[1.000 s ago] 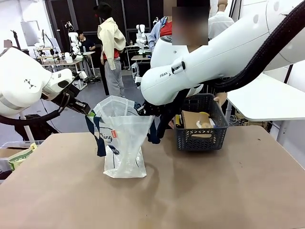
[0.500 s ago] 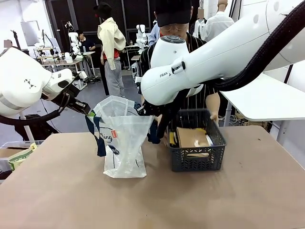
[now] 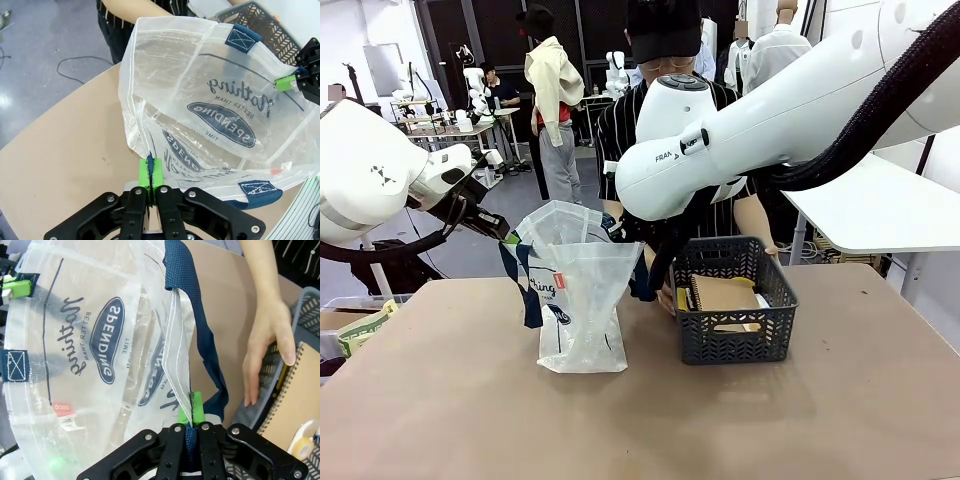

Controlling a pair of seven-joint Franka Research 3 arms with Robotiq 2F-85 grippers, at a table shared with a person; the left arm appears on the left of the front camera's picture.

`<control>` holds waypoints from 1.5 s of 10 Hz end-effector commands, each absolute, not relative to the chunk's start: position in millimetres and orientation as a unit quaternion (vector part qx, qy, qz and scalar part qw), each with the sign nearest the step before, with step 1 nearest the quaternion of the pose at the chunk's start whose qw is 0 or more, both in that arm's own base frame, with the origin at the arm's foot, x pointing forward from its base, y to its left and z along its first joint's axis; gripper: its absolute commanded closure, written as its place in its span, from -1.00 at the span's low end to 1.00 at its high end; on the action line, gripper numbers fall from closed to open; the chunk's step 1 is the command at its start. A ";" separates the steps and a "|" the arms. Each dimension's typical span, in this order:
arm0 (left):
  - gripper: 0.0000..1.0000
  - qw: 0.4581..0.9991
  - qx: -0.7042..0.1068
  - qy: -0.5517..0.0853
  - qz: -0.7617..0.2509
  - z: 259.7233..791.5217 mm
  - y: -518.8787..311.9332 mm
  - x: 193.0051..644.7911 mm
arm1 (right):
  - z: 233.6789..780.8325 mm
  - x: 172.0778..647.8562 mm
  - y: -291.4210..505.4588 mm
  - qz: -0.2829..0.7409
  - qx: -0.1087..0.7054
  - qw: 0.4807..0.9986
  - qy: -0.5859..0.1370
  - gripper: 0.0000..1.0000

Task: Transfer purchased items from the store into the shopping bag.
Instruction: Move the Reusable shopping bag to the right side of the table.

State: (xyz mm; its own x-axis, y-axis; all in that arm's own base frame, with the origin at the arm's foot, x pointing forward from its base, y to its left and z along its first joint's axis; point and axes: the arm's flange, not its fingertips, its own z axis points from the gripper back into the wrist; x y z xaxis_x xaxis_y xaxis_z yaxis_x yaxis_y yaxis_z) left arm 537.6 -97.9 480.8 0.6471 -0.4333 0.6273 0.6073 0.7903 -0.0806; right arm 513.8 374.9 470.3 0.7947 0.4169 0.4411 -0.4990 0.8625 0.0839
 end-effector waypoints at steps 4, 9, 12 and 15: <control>1.00 0.895 -0.139 -0.305 -0.295 481.3 -94.8 538.9 | 471.7 512.8 373.0 0.240 0.101 0.943 -0.207 1.00; 1.00 0.895 -0.139 -0.305 -0.295 481.3 -94.8 538.9 | 471.7 512.8 373.0 0.240 0.101 0.943 -0.207 1.00; 1.00 0.895 -0.139 -0.305 -0.295 481.3 -94.8 538.9 | 471.7 512.8 373.0 0.240 0.101 0.943 -0.207 1.00; 1.00 0.895 -0.139 -0.305 -0.295 481.3 -94.8 538.9 | 471.7 512.8 373.0 0.240 0.101 0.943 -0.207 1.00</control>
